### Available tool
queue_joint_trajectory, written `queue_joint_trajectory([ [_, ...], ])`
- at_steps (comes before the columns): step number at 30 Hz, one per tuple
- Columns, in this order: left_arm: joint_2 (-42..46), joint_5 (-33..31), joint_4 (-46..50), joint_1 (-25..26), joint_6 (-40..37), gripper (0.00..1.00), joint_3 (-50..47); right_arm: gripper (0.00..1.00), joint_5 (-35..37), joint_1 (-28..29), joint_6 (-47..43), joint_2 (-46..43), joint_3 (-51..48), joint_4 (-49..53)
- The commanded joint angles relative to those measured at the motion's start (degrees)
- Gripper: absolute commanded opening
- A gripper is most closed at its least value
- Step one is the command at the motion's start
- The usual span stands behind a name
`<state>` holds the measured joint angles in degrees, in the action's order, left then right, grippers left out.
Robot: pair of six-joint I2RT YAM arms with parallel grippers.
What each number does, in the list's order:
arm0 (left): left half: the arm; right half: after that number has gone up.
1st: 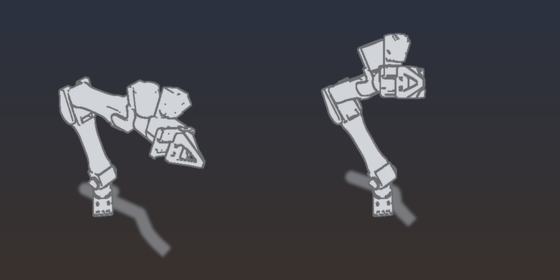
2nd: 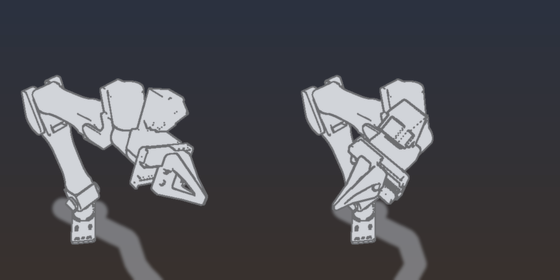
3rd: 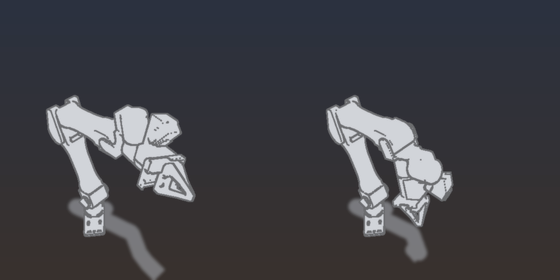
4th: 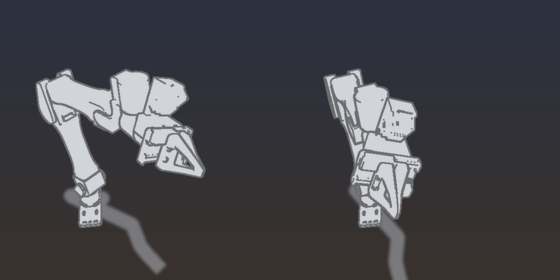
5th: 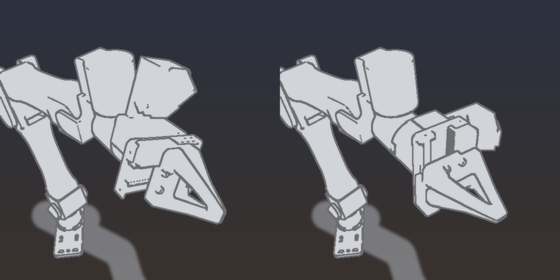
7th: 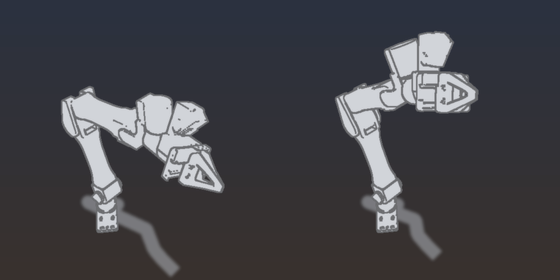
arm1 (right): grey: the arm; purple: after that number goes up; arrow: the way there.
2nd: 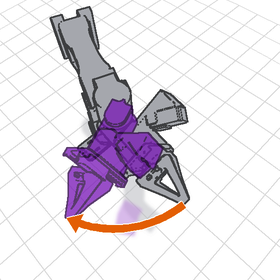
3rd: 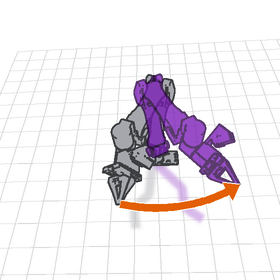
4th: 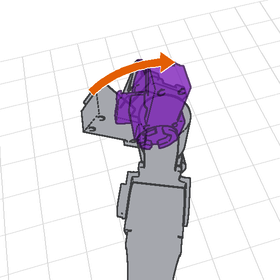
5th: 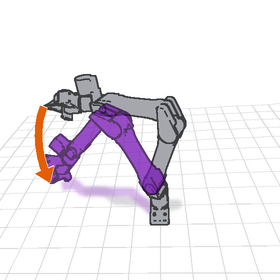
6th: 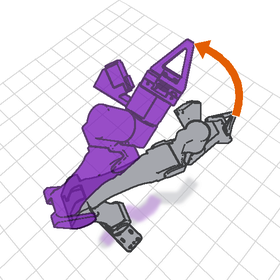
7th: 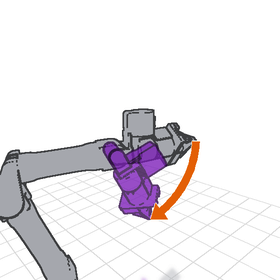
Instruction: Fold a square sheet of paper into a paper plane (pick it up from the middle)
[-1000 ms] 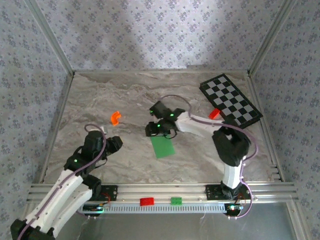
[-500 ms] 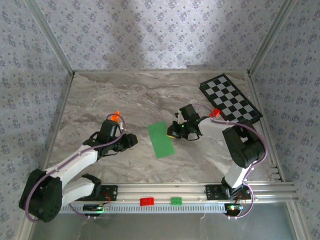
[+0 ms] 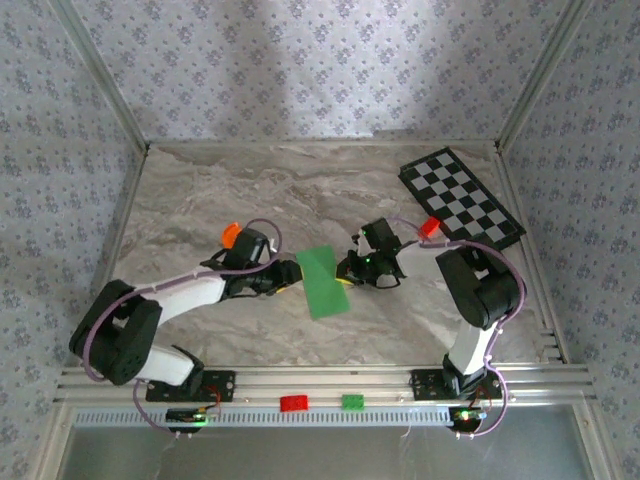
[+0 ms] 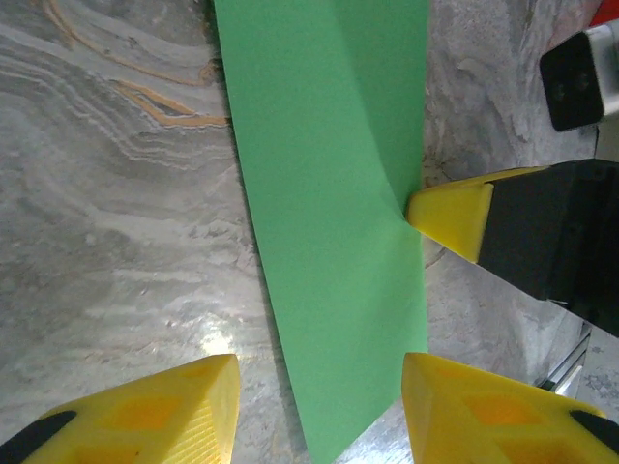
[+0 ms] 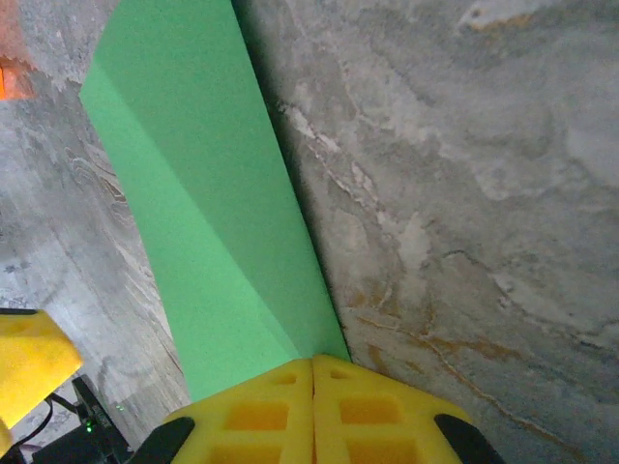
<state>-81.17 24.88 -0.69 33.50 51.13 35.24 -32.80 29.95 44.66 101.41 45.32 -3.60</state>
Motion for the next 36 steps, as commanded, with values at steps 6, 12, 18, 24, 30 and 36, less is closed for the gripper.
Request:
queue_joint_trajectory([
  [6, -6.2, 0.8, -4.7, 2.0, 3.5, 0.45, 2.5, 0.09, 2.6, -0.8, 2.9, 0.3, -4.4, 2.4],
  [12, -9.9, 2.1, -7.3, 2.8, 4.6, 0.41, 2.6, 0.09, 2.6, -1.6, 2.7, 0.2, -4.9, 2.4],
  [18, -11.5, 3.7, -9.7, 3.0, 5.3, 0.37, 2.2, 0.09, 2.9, -1.9, 2.6, 0.2, -4.9, 2.7],
  [24, -12.8, 4.6, -10.8, 3.3, 5.5, 0.36, 2.4, 0.09, 3.0, -2.0, 2.7, 0.5, -5.0, 2.6],
  [30, -13.1, 5.0, -12.9, 3.3, 5.9, 0.35, 2.0, 0.10, 3.1, -2.0, 2.7, 0.2, -5.3, 2.7],
  [36, -12.9, 4.9, -14.0, 3.4, 6.3, 0.34, 2.0, 0.10, 3.1, -2.0, 2.8, 0.4, -5.3, 2.7],
])
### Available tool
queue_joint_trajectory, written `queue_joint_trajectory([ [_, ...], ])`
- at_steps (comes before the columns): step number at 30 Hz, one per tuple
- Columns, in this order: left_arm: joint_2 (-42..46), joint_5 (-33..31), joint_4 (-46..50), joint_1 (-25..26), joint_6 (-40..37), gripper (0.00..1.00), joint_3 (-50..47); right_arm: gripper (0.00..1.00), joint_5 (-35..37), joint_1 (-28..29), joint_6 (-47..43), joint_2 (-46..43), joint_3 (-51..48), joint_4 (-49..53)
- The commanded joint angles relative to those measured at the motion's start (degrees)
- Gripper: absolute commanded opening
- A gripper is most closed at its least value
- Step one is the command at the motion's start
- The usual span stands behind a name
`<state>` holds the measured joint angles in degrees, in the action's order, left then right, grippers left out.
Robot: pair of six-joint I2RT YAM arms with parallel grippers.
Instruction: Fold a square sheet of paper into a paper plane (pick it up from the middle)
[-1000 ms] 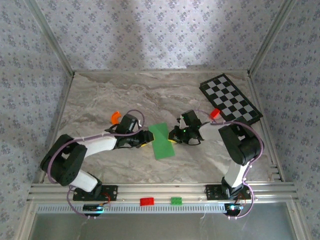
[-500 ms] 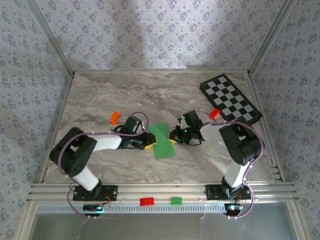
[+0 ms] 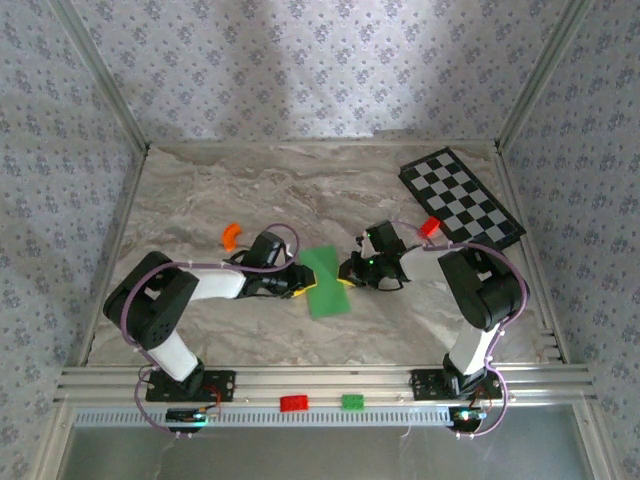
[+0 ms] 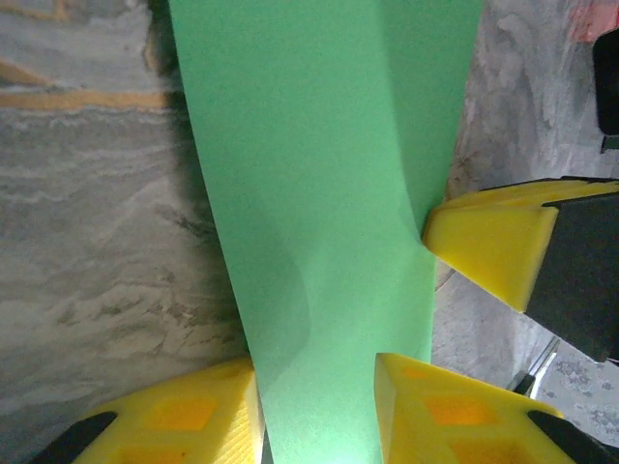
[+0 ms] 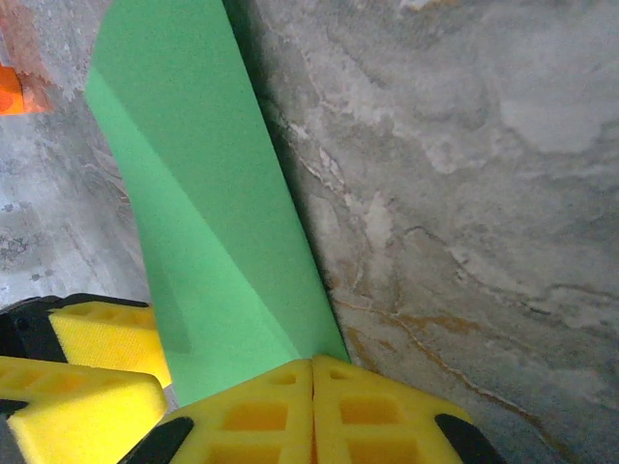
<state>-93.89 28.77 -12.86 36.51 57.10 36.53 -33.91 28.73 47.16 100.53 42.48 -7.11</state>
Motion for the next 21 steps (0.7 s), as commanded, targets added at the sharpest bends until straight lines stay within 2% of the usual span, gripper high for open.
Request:
queue_joint_trajectory([
  [1, -0.2, 1.0, -1.8, 0.4, 0.3, 0.34, 0.7, 0.10, 4.3, -0.7, 0.3, 1.3, -2.4, 6.2],
  [6, 0.0, 0.9, -1.7, 0.4, 0.4, 0.30, 0.5, 0.10, 3.9, -0.8, 0.3, 1.4, -2.2, 6.1],
  [10, 1.1, -0.4, -1.8, 0.4, 0.7, 0.19, -0.4, 0.12, 2.3, -0.7, 0.6, 0.9, -2.9, 2.8],
  [16, 3.3, -1.6, -0.1, 0.4, 0.6, 0.12, -0.8, 0.24, -0.7, -0.9, 2.9, -3.3, -4.8, -6.5],
  [21, 5.1, -2.0, 0.6, 0.4, 0.6, 0.11, -1.9, 0.34, 1.8, -1.0, 0.8, -9.7, -5.1, -3.6],
])
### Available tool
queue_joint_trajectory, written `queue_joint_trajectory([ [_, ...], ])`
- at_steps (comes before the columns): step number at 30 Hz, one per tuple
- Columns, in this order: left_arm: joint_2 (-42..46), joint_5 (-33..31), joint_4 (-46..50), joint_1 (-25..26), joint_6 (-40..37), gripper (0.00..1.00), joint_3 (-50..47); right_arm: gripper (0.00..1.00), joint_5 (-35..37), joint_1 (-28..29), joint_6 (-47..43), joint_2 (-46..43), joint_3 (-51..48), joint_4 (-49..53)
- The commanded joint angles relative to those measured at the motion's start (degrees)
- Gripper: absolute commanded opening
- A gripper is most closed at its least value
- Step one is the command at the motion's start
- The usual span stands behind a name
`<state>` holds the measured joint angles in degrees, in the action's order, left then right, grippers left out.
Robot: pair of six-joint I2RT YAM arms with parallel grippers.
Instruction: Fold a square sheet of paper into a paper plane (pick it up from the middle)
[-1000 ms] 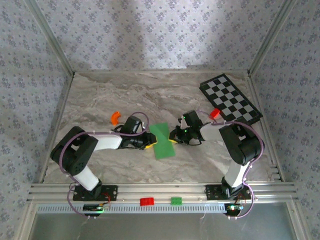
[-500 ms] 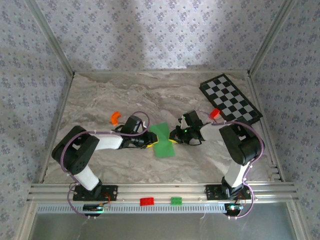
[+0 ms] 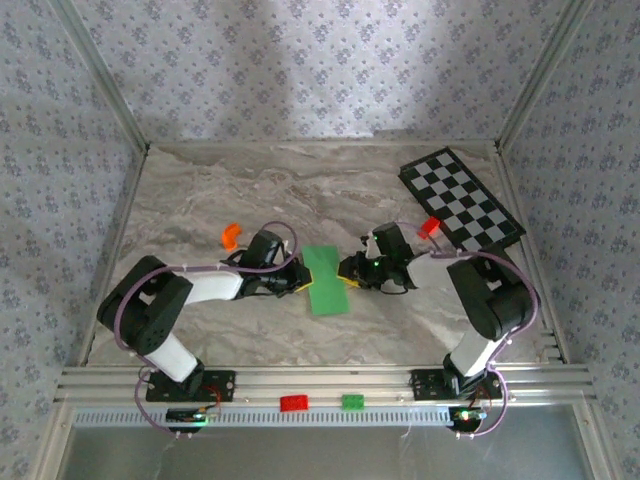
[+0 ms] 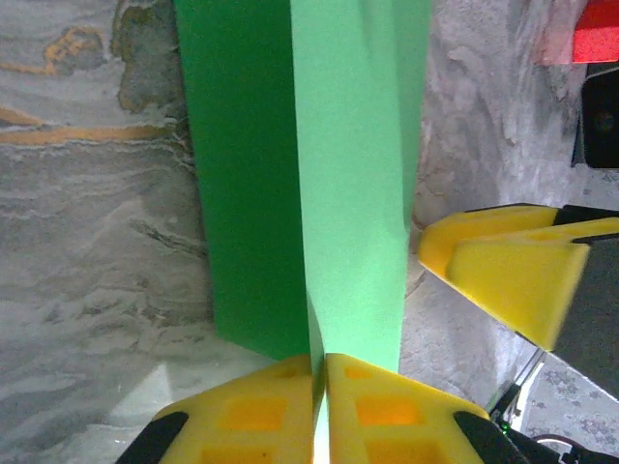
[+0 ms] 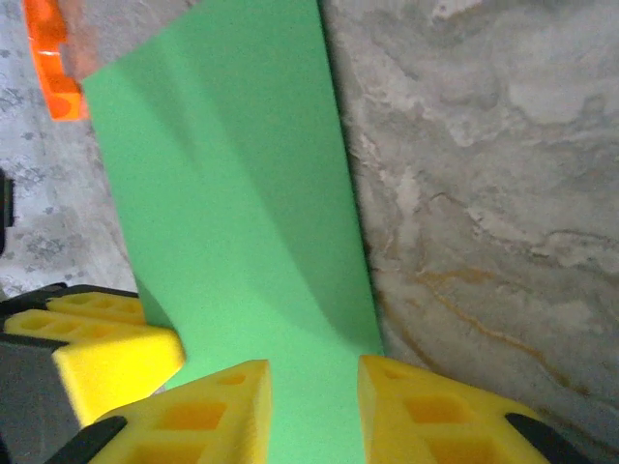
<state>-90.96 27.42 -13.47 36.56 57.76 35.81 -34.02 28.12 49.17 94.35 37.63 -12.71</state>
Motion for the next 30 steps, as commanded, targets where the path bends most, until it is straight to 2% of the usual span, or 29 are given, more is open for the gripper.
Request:
queue_joint_trajectory([
  [1, 2.5, -0.5, 1.2, 0.4, -0.1, 0.10, -1.4, 0.34, 2.3, -0.4, -2.1, -4.6, -0.3, 2.9],
  [6, 3.9, -0.1, 1.2, 0.4, 0.3, 0.10, -2.1, 0.37, 3.5, 0.8, -6.8, -9.6, -1.2, 5.7],
  [9, 4.4, 0.9, 2.1, 0.4, 0.3, 0.10, -1.6, 0.42, 6.4, 3.8, -12.2, -14.1, -3.0, 4.7],
  [11, 5.0, 1.2, 3.1, 0.3, 0.2, 0.10, -1.3, 0.46, 11.6, 7.7, -19.1, -17.4, -4.2, 5.7],
  [14, 6.2, 1.7, 3.4, 0.3, 0.2, 0.11, -1.1, 0.47, 26.3, 15.9, -29.5, -20.8, -5.1, 9.3],
  [17, 7.0, 2.1, 4.5, 0.1, -0.2, 0.11, -0.4, 0.50, 37.0, 23.5, -37.8, -23.7, -8.0, 6.7],
  [22, 7.2, 2.2, 5.7, 0.1, -0.7, 0.11, 0.3, 0.64, 45.5, 33.8, -49.3, -26.0, -13.4, -1.3],
  [25, 7.0, 2.3, 5.8, 0.0, -0.7, 0.11, 0.4, 0.64, 48.7, 38.3, -54.0, -24.1, -13.1, -1.8],
  [30, 7.0, 2.4, 6.0, 0.0, -0.6, 0.11, 0.6, 0.65, 61.9, 45.0, -58.6, -17.1, -11.5, -6.1],
])
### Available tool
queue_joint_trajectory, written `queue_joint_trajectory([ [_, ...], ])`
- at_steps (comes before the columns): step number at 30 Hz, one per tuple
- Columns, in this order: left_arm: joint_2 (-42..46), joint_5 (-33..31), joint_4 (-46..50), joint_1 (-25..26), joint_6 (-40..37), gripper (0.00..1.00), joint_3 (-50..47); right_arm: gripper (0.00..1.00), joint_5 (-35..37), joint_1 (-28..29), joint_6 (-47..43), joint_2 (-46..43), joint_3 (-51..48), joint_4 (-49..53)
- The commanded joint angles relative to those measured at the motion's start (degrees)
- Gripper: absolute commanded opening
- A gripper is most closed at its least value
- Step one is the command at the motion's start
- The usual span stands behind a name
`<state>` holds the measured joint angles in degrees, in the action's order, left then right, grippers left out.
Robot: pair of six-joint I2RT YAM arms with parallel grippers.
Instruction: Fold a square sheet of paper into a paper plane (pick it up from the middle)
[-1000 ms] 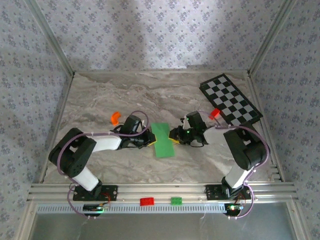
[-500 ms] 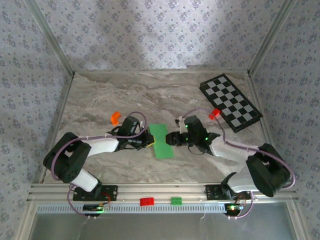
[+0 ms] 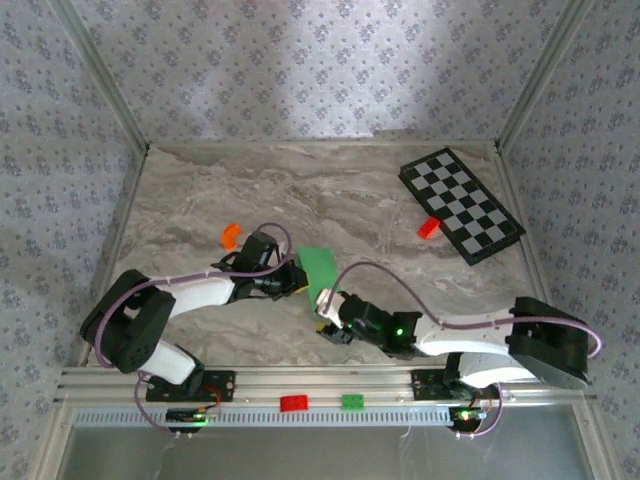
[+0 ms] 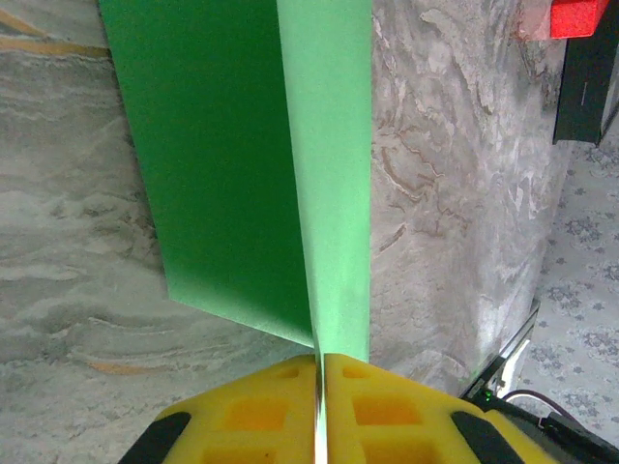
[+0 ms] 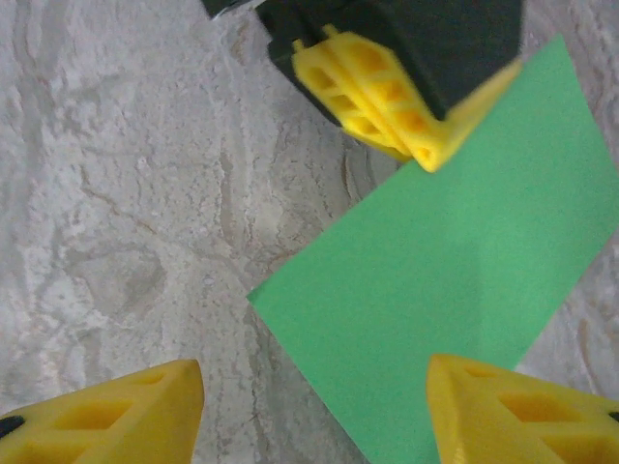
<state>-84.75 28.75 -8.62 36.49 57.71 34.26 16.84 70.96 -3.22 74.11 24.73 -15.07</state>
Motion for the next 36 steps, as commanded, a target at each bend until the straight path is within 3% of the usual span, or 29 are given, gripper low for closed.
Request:
queue_joint_trajectory([
  [1, 0.9, 1.0, 1.2, 0.1, -0.7, 0.11, 2.2, 0.65, 14.0, 3.2, -6.8, 5.0, 2.0, -4.3],
  [6, 1.1, 1.0, 1.6, 0.1, -0.8, 0.11, 2.2, 0.65, 23.2, 6.1, -9.4, 12.0, 4.5, -6.9],
  [12, 1.0, 1.0, 2.1, 0.1, -1.0, 0.11, 2.2, 0.58, 26.0, 6.5, -8.2, 14.0, 5.7, -6.8],
  [21, 0.9, 1.2, 2.1, 0.1, -1.3, 0.11, 2.4, 0.38, 20.7, 5.5, -4.9, 10.5, 4.3, -3.1],
  [36, 0.7, 1.4, 1.9, 0.2, -1.3, 0.11, 2.6, 0.23, 15.5, 3.5, -3.8, 10.1, 4.7, -4.2],
])
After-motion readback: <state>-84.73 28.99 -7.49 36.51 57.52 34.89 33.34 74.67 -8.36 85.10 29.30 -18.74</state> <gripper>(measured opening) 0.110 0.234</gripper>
